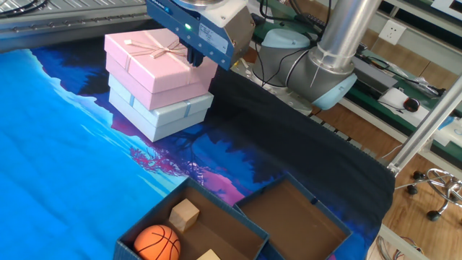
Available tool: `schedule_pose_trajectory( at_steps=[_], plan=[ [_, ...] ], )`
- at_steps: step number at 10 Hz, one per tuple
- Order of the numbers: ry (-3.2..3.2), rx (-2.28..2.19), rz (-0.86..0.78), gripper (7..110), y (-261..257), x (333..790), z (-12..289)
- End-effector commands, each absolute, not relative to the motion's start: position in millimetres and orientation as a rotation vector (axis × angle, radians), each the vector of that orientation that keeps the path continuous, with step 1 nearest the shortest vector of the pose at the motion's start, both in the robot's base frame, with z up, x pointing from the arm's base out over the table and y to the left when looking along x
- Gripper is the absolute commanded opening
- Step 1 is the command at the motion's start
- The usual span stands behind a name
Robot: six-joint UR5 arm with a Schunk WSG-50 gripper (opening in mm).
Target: Take everything out of the gift box
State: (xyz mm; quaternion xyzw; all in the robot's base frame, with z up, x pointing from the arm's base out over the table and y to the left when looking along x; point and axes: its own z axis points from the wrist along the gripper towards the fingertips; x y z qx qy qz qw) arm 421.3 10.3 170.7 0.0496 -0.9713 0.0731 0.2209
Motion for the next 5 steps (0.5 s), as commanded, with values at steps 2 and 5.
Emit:
schedule_pose_trajectory(
  at_steps=[2,5],
  plan=[
    [-2.755,0.168,0.095,7,48.7,456.1,156.8],
    [-2.901,0.153,0.106,7,100.7,539.4,127.5]
  ],
)
